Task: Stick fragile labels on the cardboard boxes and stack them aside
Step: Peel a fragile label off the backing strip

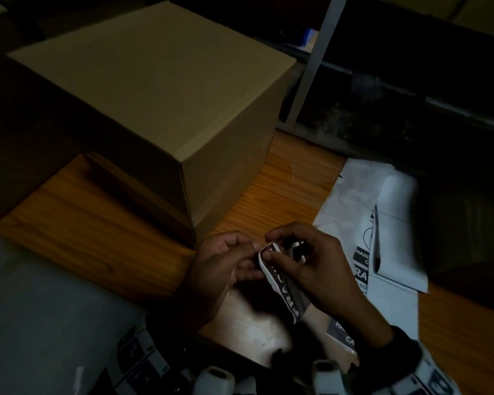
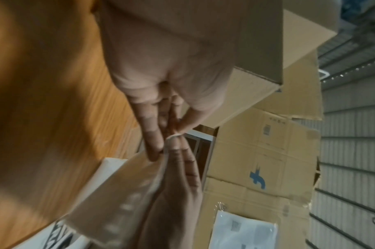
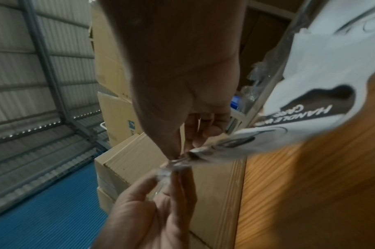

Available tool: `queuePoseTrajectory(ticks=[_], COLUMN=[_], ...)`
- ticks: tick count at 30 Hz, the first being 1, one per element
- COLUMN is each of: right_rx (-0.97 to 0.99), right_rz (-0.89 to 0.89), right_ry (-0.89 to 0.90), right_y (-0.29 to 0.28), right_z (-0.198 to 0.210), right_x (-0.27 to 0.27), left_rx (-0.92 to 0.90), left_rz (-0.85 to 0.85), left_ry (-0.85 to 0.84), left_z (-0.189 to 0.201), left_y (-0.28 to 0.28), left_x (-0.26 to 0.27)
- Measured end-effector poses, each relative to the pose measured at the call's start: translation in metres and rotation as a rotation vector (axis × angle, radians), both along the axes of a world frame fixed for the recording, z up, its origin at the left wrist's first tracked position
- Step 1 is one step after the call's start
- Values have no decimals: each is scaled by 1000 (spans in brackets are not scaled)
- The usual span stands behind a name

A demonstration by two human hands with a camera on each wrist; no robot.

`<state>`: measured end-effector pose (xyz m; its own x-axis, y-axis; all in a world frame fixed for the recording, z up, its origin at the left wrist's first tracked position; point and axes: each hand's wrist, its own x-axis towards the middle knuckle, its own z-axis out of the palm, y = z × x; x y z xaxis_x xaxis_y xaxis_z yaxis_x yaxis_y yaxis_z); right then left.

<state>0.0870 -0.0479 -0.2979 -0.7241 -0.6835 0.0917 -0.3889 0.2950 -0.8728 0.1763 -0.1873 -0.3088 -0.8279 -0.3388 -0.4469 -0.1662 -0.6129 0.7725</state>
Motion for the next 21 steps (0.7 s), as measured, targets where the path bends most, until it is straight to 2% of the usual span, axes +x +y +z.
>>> queuePoseTrajectory(ticks=[3, 10, 15, 21], right_rx=[-6, -16, 76, 67], right_rz=[-11, 0, -114, -172], right_ry=[64, 174, 236, 227], right_y=[6, 17, 22, 26], right_z=[-2, -7, -11, -9], right_x=[-2, -1, 7, 21], left_rx=[-26, -35, 147, 294], left_rz=[-31, -123, -76, -73], left_ry=[-81, -124, -153, -116], left_z=[1, 6, 4, 3], left_y=[0, 7, 12, 18], left_x=[-3, -1, -3, 0])
